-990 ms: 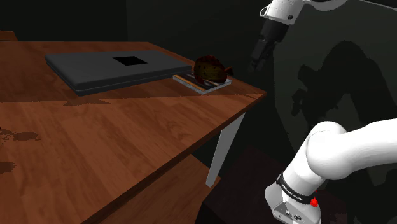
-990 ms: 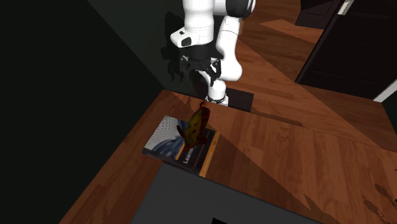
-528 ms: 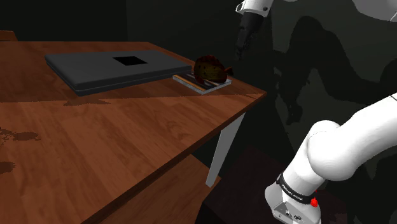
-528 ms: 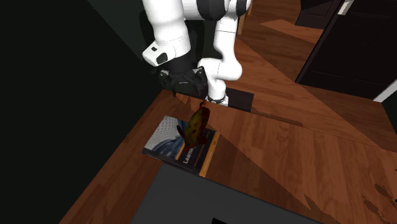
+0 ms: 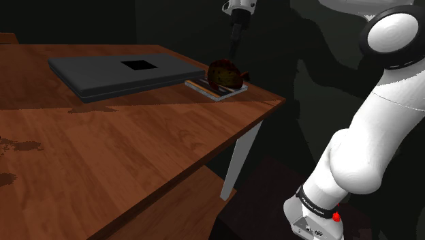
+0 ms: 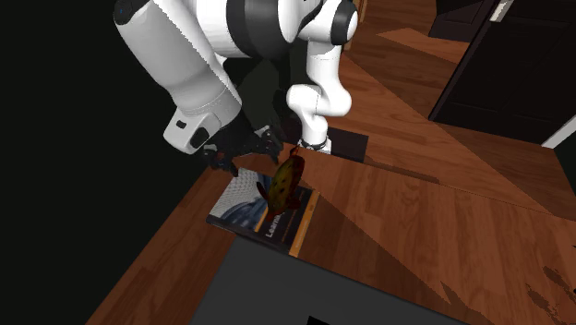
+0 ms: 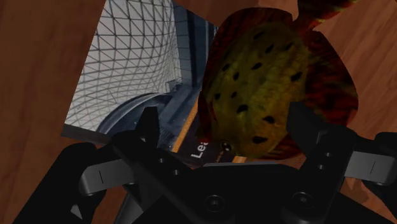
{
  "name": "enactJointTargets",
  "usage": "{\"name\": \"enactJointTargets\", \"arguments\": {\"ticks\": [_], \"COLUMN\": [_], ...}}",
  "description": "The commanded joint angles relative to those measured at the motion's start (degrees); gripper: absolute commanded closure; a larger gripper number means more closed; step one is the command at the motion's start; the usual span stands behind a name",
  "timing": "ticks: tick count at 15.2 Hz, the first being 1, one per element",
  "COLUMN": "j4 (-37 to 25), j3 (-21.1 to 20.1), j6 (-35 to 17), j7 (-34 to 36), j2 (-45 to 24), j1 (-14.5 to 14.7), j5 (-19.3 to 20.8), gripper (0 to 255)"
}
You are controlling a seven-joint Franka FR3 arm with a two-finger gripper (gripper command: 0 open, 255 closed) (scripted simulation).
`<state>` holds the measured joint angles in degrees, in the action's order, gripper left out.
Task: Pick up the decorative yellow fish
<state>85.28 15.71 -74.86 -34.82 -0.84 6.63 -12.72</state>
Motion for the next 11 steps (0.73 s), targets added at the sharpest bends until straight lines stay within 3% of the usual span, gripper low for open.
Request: {"name": "enactJointTargets", "arguments": {"ticks": [1,9,10,11], "j4": [-3.8,3.4,3.3,3.2], "j3": [0.2,-0.1,-0.1,-0.1], "j6": [1.3,-4.3,-4.3,-4.2], "j7": [-2.1,-2.8,-2.8,-2.8], "j2": [-3.9,-2.2,-2.3,-2.3], "j1": [-0.2,0.1,0.1,0.1], "j5": [-1.3,-0.7,-0.7,-0.7], "gripper": [0,0,255,255]}}
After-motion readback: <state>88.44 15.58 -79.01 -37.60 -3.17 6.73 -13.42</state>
